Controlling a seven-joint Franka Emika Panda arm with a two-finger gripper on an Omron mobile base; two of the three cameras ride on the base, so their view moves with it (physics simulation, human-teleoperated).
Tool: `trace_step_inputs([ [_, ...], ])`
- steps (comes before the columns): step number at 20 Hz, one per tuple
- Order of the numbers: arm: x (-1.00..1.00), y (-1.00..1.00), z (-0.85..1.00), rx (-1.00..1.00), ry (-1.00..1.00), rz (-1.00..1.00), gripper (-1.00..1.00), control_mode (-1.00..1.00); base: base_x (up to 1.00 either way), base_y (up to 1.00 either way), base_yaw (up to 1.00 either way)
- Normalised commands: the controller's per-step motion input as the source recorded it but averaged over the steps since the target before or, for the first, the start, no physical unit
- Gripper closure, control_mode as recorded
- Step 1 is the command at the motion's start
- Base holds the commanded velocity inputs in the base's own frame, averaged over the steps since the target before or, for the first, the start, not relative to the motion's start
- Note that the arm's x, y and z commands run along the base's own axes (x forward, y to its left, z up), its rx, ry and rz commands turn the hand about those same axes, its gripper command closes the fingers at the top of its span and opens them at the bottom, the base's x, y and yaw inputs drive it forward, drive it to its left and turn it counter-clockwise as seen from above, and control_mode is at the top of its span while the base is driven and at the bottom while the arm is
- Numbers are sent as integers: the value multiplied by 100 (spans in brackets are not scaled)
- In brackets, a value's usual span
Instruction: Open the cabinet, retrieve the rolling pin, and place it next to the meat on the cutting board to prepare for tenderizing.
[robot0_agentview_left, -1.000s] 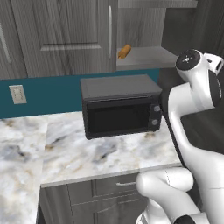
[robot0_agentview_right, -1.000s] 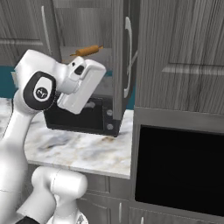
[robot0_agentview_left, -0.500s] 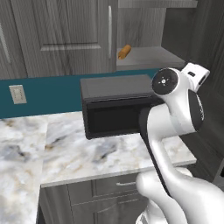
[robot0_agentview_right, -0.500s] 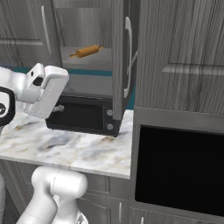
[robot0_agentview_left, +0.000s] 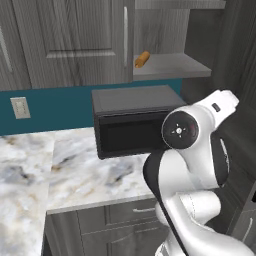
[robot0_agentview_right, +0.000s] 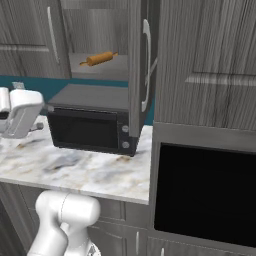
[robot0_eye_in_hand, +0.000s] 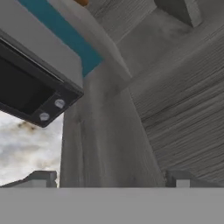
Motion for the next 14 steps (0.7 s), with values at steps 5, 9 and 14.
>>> trace_step_inputs([
  [5,-17,50,27,15,-20,0,-100,-100,0,0,0],
  [9,0,42,31,17,-16,0,-100,-100,0,0,0],
  [14,0,33,32,17,-11,0,-100,-100,0,0,0],
])
